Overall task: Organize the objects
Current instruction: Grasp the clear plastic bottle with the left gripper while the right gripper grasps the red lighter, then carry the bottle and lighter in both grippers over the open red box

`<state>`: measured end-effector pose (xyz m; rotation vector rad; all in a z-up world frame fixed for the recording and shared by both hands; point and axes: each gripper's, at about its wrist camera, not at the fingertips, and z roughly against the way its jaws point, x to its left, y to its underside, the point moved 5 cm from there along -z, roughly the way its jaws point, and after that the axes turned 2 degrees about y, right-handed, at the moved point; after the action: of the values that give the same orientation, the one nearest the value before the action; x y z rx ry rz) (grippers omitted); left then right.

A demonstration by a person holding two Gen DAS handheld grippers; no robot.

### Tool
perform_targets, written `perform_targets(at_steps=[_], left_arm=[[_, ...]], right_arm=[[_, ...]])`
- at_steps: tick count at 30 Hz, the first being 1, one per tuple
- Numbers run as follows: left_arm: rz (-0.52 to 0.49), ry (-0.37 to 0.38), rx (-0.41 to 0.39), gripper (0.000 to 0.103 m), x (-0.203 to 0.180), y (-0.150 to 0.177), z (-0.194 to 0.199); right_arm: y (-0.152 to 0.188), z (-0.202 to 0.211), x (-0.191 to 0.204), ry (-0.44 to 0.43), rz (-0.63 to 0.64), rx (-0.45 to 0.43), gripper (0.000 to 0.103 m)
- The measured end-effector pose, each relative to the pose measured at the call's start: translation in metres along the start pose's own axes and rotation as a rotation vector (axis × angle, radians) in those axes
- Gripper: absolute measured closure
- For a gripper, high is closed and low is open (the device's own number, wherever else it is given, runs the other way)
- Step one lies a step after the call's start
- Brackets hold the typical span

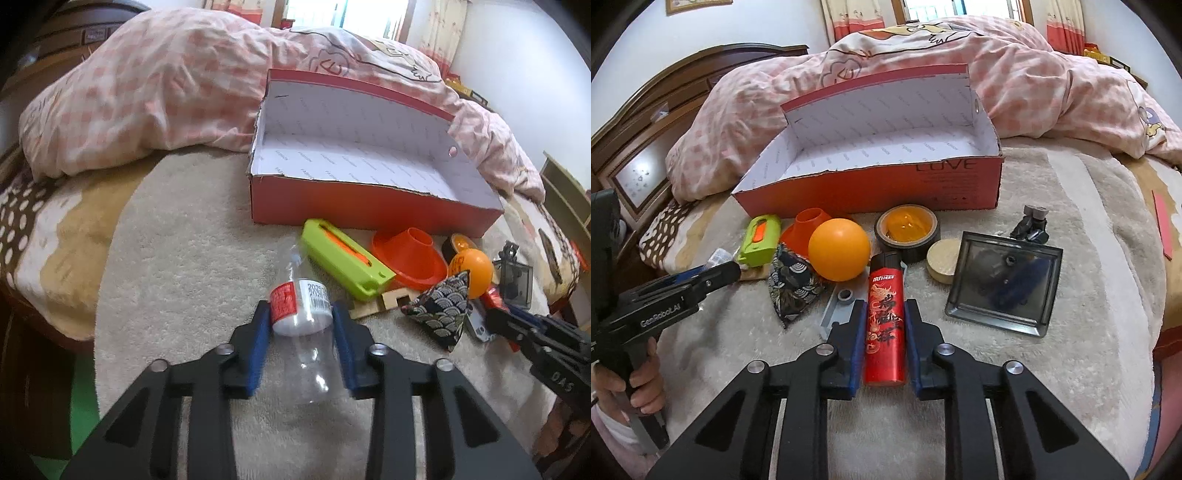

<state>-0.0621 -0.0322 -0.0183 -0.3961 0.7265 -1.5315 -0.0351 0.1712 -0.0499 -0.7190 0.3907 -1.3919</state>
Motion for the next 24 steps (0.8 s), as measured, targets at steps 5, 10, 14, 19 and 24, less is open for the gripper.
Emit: perform_targets(at_steps=[5, 10, 14, 19, 24], left_arm=[[0.01, 0.035, 0.008, 0.072, -0.001, 0.004, 0.006], [0.001, 0.101, 0.008, 0.072, -0.013, 0.01, 0.02], [-0.024, 0.152, 0.028, 0.072, -0.026, 0.024, 0.03], [-0.053, 0.173, 0.067, 0.072, -0.036, 0.038, 0.027], [-0.077, 0.163, 0.075, 0.071, -0.04, 0.043, 0.025]], right_arm=[[0.003, 0.016, -0.001, -0.019, 0.01, -0.022, 0.082], [0.01, 0.031, 0.0, -0.024, 0.038, -0.032, 0.082], [0.022, 0.038, -0.001, -0.021, 0.067, -0.015, 0.082], [0.035, 0.034, -0.005, -0.015, 0.072, 0.011, 0.082], [0.037, 0.031, -0.009, -0.017, 0.056, 0.012, 0.082]])
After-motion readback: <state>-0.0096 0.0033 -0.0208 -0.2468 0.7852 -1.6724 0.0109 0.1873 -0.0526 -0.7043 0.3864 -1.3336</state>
